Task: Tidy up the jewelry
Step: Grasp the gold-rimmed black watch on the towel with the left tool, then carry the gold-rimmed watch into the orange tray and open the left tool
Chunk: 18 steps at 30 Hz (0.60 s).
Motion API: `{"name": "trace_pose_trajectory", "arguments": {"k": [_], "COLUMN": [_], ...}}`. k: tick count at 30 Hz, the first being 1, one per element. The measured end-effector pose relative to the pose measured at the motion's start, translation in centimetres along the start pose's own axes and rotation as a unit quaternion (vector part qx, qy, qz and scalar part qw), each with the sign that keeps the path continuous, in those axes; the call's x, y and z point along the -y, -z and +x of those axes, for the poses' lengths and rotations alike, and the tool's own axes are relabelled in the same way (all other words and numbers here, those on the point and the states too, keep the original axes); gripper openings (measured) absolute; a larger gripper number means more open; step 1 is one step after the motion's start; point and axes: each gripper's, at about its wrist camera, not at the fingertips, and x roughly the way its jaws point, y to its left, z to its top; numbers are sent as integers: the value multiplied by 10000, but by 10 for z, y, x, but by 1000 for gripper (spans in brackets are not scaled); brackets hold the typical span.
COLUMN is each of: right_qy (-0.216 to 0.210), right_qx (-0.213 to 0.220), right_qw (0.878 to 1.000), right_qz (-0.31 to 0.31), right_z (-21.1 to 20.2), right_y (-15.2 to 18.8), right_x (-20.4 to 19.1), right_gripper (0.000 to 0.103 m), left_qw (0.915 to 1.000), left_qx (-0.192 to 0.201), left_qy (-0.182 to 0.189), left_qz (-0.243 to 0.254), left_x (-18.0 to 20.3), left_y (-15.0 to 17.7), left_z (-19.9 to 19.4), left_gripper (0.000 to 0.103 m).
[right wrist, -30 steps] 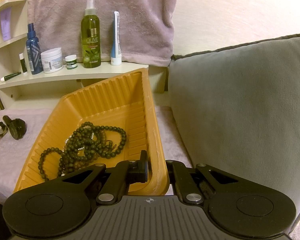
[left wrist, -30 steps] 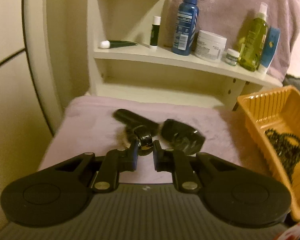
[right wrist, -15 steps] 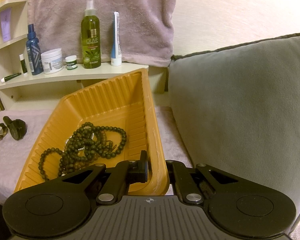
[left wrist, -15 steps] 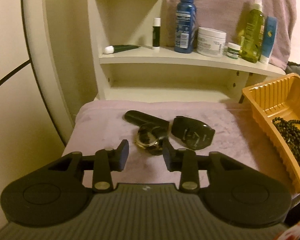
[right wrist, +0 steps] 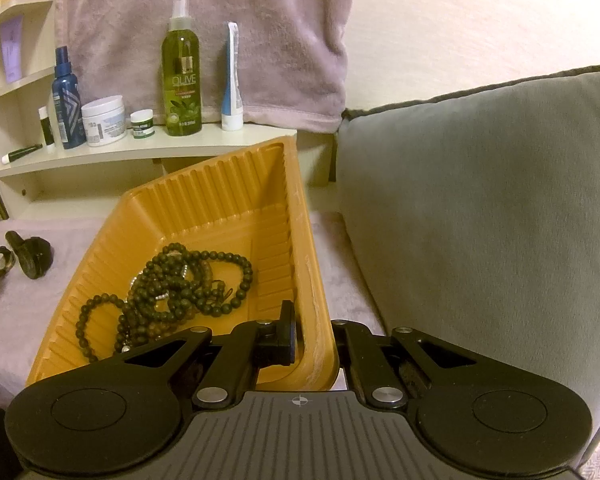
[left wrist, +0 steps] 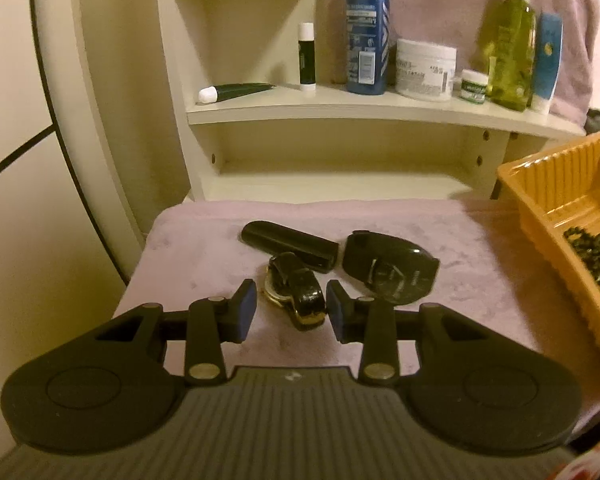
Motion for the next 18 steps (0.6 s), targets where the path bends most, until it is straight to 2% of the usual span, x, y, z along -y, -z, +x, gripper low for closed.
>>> {"name": "trace_pose_trajectory", "arguments": {"k": [3,10,18], "right_qy": [-4,-2,-12], "right_qx": [-7,-8,4], "right_qw": [10000,10000,10000], "right_qz": [-2,-6,-5], "right_z": [0,2,2], "right_y": [0,0,1], "right_x": [0,0,1], "right_gripper": [5,5,5], "left_qw": [9999,9995,9991], "left_qx": [-33,-121,-60], "left_qy": [-22,24,115], "left_qz": [98,295,414], "left_x": [-1,-3,-1], "left_y": [0,1,-7], "left_z": [2,2,-6], "left_gripper": [34,15,14]}}
